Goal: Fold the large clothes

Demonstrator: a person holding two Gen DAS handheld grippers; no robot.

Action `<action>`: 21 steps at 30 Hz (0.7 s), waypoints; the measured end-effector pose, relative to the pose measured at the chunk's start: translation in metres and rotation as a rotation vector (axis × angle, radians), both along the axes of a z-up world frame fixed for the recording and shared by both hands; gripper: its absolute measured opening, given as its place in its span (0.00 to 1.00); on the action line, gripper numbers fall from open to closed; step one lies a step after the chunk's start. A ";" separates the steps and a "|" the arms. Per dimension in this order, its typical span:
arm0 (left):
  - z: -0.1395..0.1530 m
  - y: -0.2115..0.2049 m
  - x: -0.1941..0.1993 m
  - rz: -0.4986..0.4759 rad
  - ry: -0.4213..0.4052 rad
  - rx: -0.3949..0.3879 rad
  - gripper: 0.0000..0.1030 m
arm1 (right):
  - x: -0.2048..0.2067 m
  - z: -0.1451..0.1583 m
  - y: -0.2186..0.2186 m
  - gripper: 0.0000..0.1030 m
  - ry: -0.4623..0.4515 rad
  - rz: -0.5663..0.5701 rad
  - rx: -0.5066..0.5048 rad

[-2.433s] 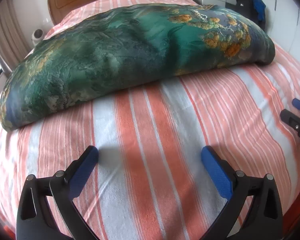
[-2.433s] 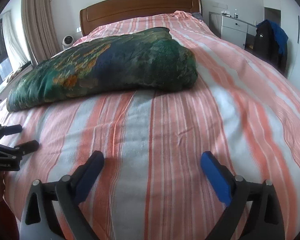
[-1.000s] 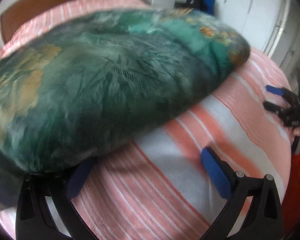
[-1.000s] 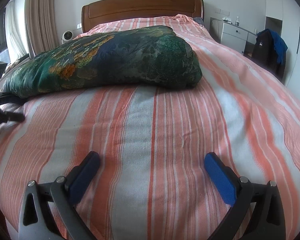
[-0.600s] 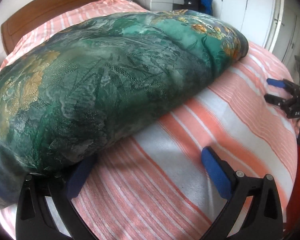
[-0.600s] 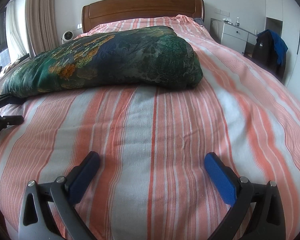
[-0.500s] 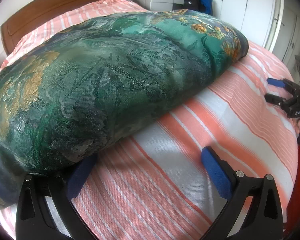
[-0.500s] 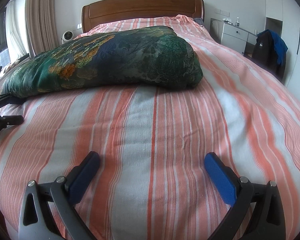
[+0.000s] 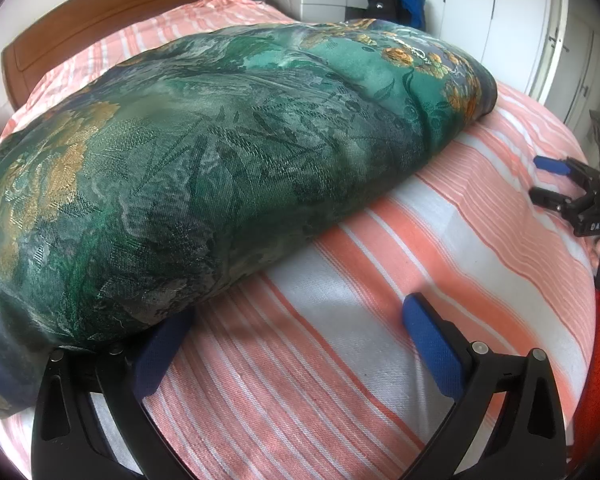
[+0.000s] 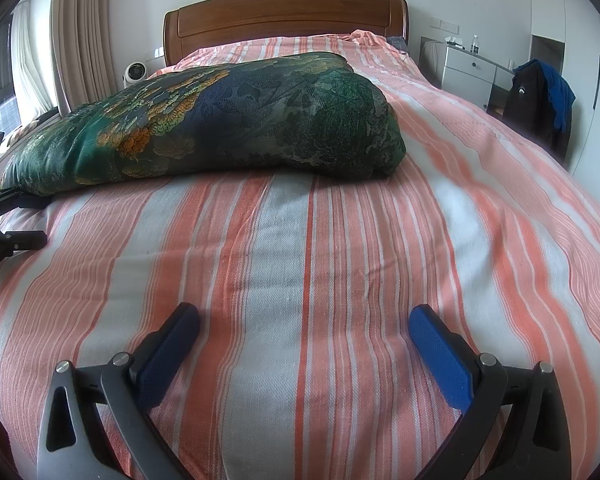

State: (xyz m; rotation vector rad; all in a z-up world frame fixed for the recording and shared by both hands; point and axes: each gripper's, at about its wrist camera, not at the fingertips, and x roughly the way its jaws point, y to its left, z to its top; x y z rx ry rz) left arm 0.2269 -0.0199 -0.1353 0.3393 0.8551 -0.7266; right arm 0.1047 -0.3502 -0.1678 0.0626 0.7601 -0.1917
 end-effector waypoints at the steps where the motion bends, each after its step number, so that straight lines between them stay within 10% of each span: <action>1: 0.000 0.000 0.000 0.000 0.000 0.000 1.00 | 0.000 0.000 0.000 1.00 0.000 0.000 0.000; 21: 0.000 0.000 0.001 0.000 0.000 0.000 1.00 | 0.000 0.000 0.000 1.00 0.000 -0.001 0.000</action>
